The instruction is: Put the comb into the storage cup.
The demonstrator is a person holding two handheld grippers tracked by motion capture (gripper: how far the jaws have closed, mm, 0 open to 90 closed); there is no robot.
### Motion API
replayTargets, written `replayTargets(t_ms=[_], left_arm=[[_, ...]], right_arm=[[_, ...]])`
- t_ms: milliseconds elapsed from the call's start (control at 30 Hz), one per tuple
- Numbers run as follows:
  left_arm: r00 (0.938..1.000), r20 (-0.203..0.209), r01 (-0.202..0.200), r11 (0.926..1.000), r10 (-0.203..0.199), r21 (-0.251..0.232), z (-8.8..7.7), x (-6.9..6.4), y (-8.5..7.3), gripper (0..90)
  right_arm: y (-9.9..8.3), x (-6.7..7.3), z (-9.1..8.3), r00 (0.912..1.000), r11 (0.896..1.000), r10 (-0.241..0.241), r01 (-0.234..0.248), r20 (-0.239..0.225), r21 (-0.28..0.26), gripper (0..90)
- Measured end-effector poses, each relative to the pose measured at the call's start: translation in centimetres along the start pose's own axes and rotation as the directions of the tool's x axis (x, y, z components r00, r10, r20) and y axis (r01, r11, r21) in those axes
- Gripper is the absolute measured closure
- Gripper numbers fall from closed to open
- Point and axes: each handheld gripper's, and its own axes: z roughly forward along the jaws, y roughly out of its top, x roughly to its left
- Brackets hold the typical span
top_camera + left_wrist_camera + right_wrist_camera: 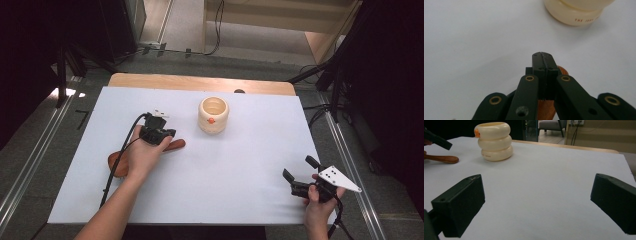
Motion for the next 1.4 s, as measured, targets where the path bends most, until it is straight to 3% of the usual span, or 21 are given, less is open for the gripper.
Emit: replayTargets(t_ms=[267,567,767,1100,1400], left_arm=[[0.9996,-0.019,-0.018,0.9985,0.019,0.052,1.0,-0.4,0.3,90.0],[0.9993,0.002,-0.037,0.9931,0.037,0.112,1.5,-0.8,0.5,90.0],[0.9993,0.012,-0.035,0.9923,0.034,0.119,1.7,-0.9,0.4,90.0],[0.9964,0.046,-0.077,0.9865,0.071,0.144,1.7,-1.8,0.1,90.0],[0.9905,0.092,-0.115,0.9829,0.102,0.144,0.8,-3.0,-1.5,90.0]], right_arm=[[0.0,0.0,-0.1,0.9999,1.000,0.008,-0.008,0.006,-0.003,0.0],[0.0,0.0,-0.1,0.9999,1.000,0.008,-0.008,0.010,0.000,0.0],[0.0,0.0,0.0,0.9999,1.000,0.007,-0.007,0.010,-0.001,0.0],[0.0,0.0,0.0,0.9999,1.000,0.008,-0.008,0.013,-0.001,0.0],[0.0,0.0,-0.1,1.0000,1.000,0.006,-0.006,0.006,-0.007,0.0]])
